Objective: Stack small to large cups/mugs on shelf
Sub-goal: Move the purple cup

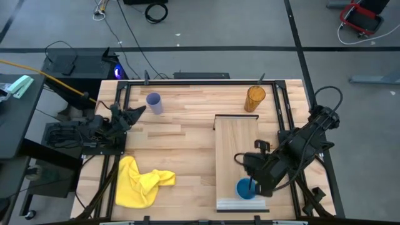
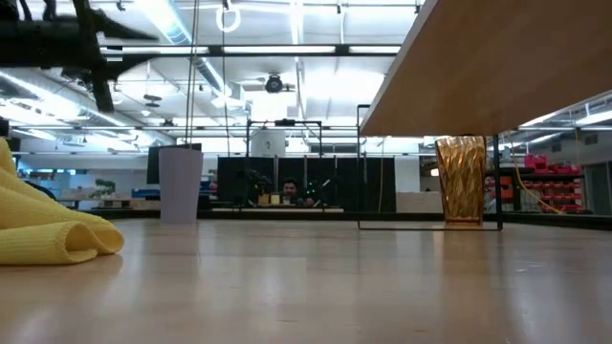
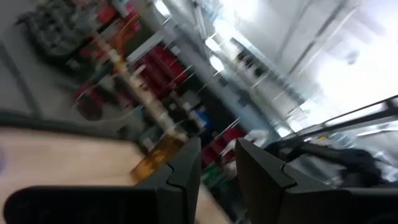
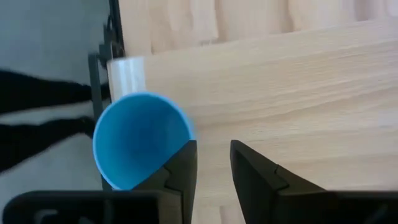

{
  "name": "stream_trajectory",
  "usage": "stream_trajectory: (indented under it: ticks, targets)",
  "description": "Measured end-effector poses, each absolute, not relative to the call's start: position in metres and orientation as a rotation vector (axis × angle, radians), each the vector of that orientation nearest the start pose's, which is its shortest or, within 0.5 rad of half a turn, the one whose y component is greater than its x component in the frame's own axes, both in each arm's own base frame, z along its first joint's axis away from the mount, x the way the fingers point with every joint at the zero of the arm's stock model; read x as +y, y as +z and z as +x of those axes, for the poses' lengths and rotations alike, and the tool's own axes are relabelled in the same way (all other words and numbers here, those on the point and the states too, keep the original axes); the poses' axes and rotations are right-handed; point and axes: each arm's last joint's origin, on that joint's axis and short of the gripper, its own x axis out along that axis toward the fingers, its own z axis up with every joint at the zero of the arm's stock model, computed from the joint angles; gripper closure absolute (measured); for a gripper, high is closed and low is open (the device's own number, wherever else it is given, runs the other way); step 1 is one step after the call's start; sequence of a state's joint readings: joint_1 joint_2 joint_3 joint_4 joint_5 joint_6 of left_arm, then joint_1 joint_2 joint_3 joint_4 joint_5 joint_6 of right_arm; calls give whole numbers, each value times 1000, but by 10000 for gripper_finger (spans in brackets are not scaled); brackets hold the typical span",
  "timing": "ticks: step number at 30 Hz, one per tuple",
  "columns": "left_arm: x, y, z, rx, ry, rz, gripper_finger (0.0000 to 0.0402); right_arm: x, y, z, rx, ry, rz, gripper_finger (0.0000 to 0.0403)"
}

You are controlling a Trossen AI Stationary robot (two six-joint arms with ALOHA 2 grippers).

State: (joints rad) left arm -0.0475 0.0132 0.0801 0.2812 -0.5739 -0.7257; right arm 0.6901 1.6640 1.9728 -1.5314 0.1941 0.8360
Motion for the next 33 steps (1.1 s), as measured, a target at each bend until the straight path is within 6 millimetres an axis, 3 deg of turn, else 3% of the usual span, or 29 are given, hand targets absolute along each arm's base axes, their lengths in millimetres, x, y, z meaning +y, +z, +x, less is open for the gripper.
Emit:
stream_trajectory:
  ticks: [13,19,21,24,28,33]
  targets:
    - [15,280,49,-925,385,-571,294,126,455,197,857,-215,283,298]
    - [15,323,39,-956,436,-393,296,109,462,195,809,-254,280,298]
    - [15,339,41,-894,476,-328,299,105,463,196,807,-264,275,298]
    - [18,359,48,-649,626,-308,304,102,462,198,808,-269,261,298]
    - [23,366,51,-252,916,-397,315,101,462,198,811,-267,246,298]
    - [26,376,44,4,1125,-486,323,98,463,198,812,-265,226,298]
